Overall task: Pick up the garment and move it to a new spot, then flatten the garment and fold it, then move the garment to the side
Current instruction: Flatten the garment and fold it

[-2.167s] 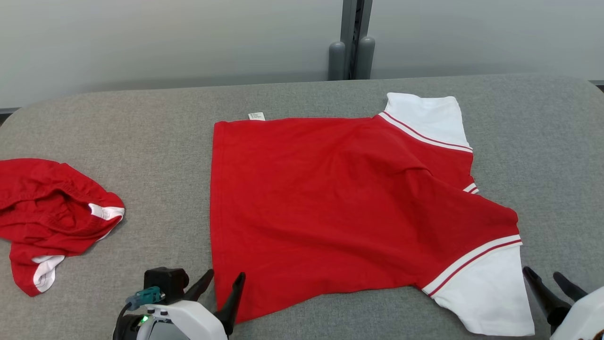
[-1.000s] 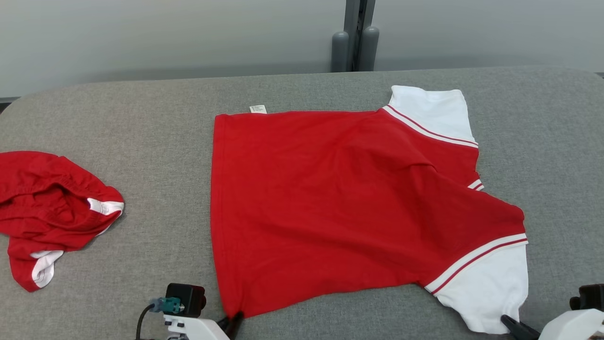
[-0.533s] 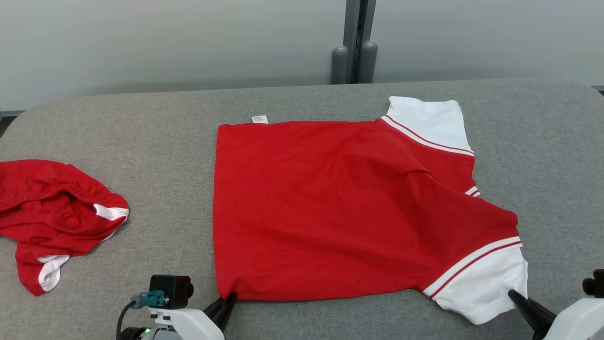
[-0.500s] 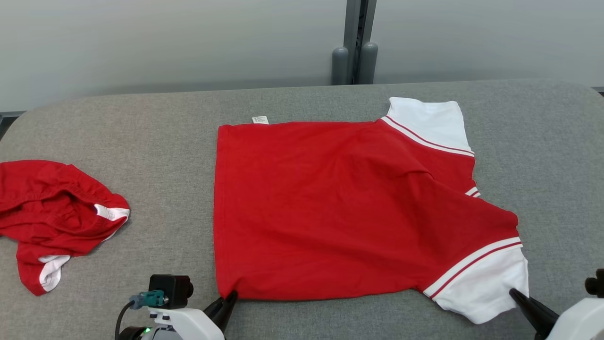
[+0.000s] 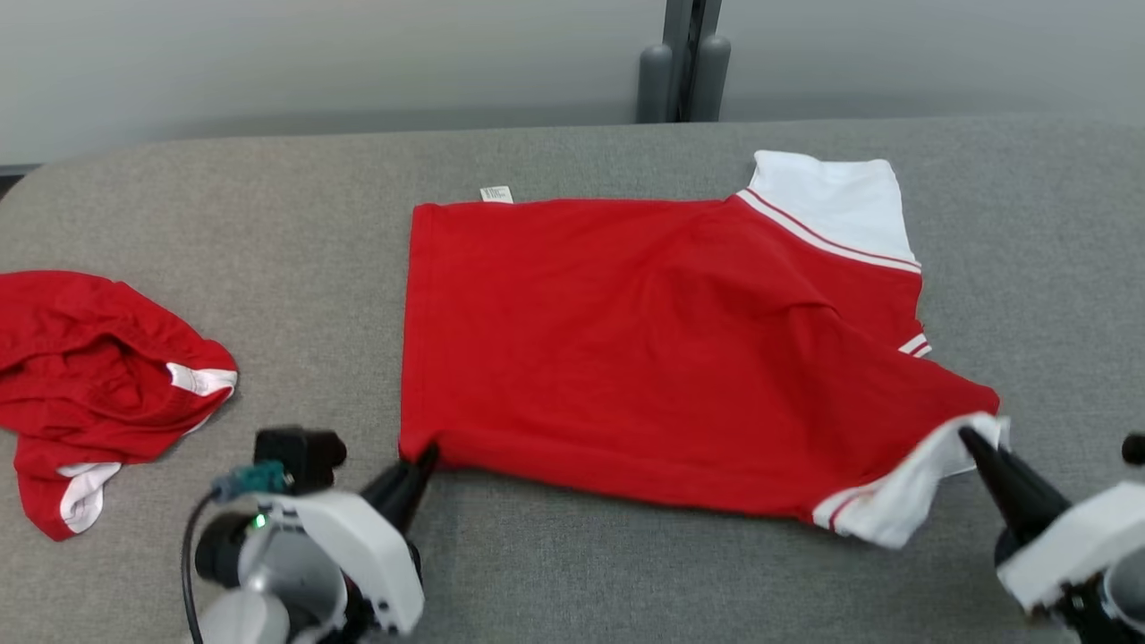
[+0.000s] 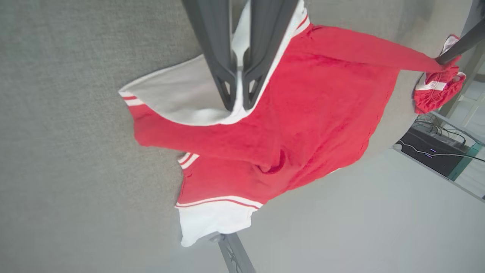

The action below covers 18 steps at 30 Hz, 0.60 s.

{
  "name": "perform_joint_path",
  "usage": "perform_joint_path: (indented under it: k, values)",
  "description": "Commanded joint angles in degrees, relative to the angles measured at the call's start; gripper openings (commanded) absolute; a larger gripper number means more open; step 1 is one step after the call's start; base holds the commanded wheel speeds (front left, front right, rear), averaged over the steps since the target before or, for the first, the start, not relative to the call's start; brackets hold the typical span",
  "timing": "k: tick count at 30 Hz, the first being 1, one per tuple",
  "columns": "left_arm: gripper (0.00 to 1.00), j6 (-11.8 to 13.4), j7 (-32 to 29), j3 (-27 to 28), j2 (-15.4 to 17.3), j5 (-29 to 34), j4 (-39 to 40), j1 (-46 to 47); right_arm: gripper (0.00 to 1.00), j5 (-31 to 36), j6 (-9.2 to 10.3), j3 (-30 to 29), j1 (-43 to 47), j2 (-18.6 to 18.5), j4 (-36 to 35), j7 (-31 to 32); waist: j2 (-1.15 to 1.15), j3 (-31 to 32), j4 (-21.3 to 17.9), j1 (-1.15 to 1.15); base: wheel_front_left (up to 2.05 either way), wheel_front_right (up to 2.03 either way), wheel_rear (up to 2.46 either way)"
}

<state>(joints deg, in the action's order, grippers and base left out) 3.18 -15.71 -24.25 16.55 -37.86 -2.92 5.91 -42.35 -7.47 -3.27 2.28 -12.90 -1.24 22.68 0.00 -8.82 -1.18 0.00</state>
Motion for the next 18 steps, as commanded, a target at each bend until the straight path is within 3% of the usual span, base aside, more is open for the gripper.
perform_joint_path:
  k: [1, 6, 18]
  values:
    - [0.00, -0.9, 0.6, 0.7, 0.4, 0.4, -1.1, 3.3, 0.00, -0.1, -0.06, 0.6, -3.3, 0.3, 0.9, -2.1, 0.00, -1.6, -0.2, 0.00, 0.00, 0.00, 0.00]
    - [0.00, -4.2, 0.4, 2.5, 1.6, 0.2, -6.1, 14.9, 0.00, -1.0, -0.06, 3.2, -17.7, 0.9, 6.5, -10.6, 0.00, -7.9, -0.5, 0.00, 0.00, 0.00, 0.00]
    - [0.00, -9.3, -1.2, 3.4, 3.2, 3.4, -21.9, 53.6, 0.00, -4.1, -0.07, 4.9, -57.7, 3.7, 18.4, -18.7, 0.00, -27.1, -1.1, 0.00, 0.00, 0.00, 0.00]
